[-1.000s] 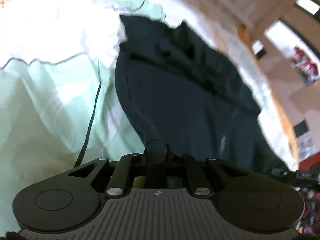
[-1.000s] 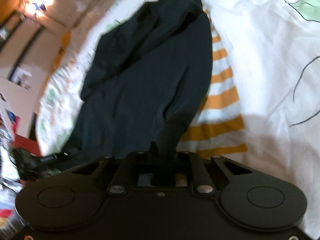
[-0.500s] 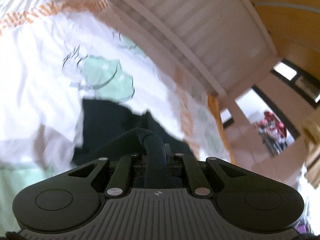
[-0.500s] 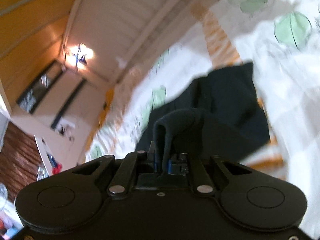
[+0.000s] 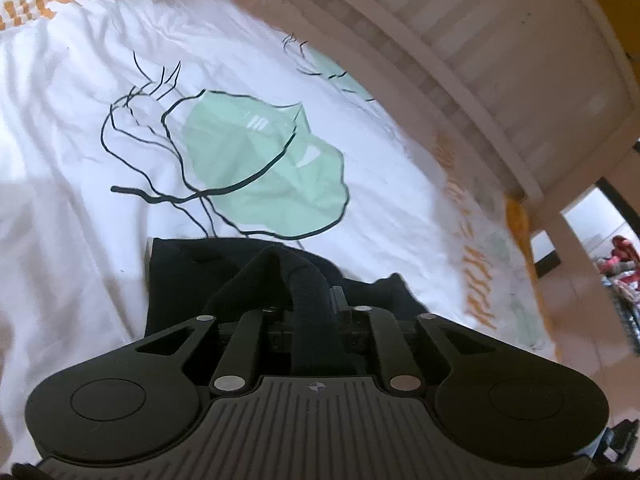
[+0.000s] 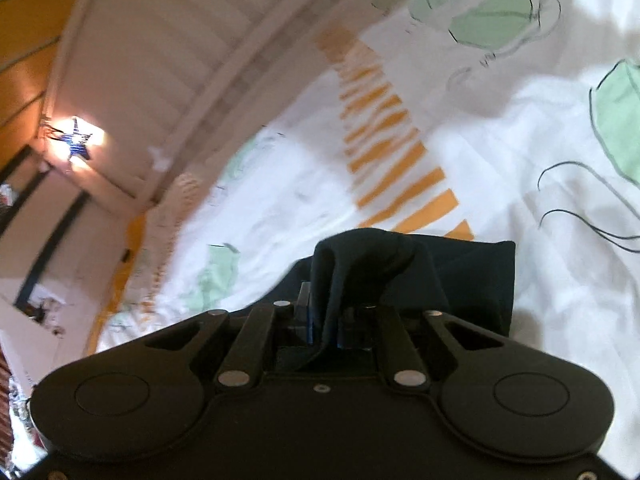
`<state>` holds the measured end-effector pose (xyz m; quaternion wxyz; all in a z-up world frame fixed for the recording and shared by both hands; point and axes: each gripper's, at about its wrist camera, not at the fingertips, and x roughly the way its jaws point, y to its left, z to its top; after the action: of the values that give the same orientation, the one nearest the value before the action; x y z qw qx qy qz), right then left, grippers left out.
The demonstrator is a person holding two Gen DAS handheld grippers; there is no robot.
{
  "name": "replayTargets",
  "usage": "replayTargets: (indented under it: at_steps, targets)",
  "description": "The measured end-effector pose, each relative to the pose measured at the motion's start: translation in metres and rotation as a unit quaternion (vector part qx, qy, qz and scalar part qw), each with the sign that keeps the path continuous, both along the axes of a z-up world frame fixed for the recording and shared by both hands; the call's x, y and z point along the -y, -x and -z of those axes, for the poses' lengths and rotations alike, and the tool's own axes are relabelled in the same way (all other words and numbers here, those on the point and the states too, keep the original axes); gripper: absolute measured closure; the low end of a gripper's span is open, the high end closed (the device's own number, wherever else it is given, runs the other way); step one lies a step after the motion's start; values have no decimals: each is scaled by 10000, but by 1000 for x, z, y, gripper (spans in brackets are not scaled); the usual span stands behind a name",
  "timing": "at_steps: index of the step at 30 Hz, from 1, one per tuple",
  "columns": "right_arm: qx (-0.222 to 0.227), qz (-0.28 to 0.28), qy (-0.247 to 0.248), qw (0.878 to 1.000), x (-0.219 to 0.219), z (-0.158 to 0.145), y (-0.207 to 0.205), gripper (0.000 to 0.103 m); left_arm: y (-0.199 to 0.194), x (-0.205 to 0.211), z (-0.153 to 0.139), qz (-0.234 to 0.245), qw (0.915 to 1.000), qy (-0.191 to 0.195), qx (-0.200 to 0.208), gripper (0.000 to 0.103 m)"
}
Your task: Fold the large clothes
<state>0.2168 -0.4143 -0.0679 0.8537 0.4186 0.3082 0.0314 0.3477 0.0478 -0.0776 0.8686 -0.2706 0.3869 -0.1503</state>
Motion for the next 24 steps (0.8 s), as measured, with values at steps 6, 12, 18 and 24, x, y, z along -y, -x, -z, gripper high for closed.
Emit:
replayTargets:
  at_steps: [6, 12, 18, 24]
  targets:
    - [369, 237, -130, 9990, 2, 12, 4, 43, 5, -11, 8, -115, 9981, 594, 91, 49]
    - [805, 274, 905, 9923, -10, -21, 15, 17, 29, -7, -33, -410, 9928, -180, 1114, 0]
    - [1149, -176, 2154, 9696, -54, -54, 30, 5, 54, 30, -57, 85, 9836, -1216, 1330, 0]
    - [1001, -821, 2841, 9500, -102, -57, 30, 3, 68, 67, -43, 696, 9750, -1760, 1168, 0]
